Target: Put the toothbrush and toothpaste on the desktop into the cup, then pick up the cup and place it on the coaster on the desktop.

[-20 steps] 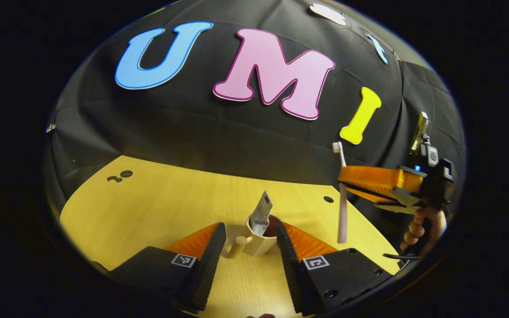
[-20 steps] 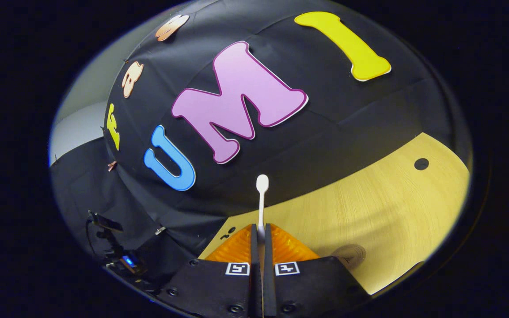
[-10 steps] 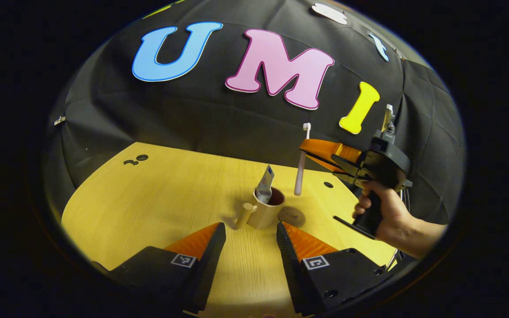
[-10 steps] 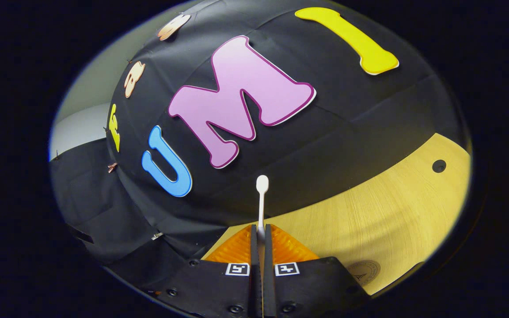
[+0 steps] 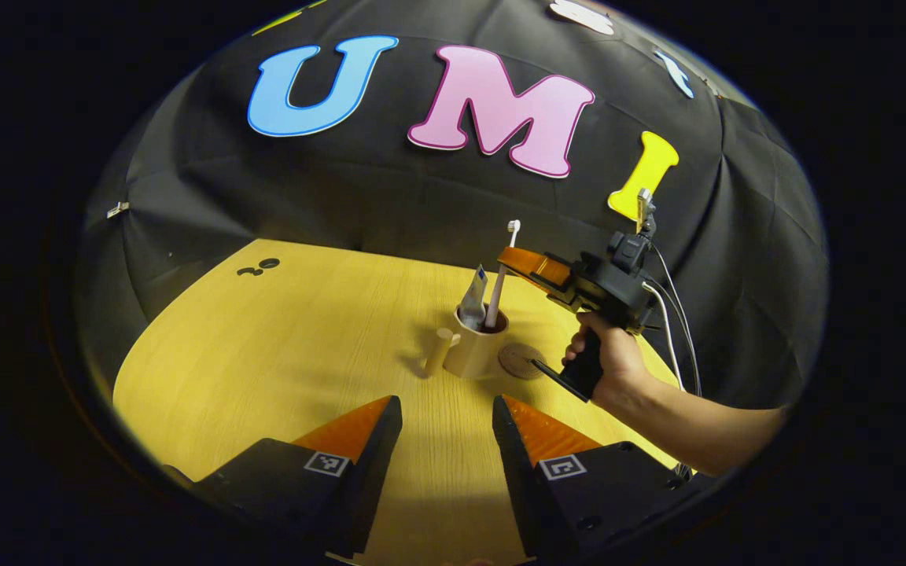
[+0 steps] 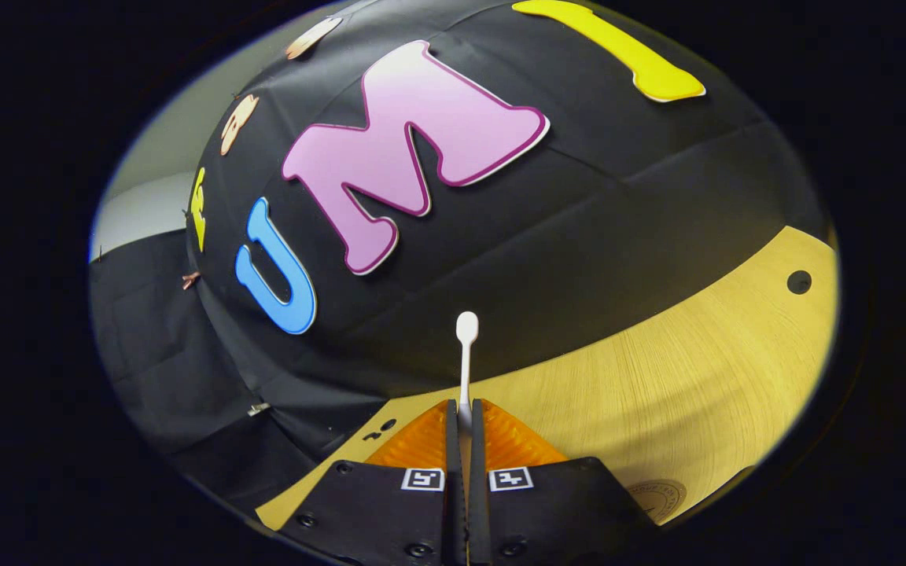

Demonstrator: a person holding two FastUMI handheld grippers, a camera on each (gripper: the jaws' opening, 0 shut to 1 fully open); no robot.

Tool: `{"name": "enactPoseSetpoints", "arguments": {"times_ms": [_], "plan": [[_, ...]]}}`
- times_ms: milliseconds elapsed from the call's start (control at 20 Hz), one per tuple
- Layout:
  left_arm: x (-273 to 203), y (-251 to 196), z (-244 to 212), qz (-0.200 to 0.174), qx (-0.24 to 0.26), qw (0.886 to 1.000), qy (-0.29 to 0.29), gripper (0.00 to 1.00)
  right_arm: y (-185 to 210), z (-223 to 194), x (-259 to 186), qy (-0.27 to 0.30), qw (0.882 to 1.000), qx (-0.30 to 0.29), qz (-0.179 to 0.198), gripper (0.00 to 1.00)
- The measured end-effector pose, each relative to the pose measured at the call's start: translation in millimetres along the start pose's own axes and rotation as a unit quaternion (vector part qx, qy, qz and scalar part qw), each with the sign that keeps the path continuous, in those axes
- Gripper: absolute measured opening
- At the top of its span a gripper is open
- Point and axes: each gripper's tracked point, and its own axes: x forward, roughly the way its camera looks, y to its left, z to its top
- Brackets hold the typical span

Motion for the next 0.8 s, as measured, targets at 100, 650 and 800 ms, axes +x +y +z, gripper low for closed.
{"name": "enactPoseSetpoints", "arguments": {"times_ms": [100, 650, 800], "plan": [[-1, 3, -5, 0.007, -0.004, 1.0, 0.005, 0.73, -1, -10, 1, 0.008, 1.0, -0.018, 0.005, 0.06], [22, 6, 2, 0.023, -0.007, 1.0, 0.002, 0.72, -1, -32, -40, 0.067, 0.996, -0.066, -0.007, 0.2], [39, 8, 4, 0.016, -0.005, 0.999, 0.035, 0.73, -1, -36, -67, 0.088, 0.995, -0.03, -0.021, 0.3]]}}
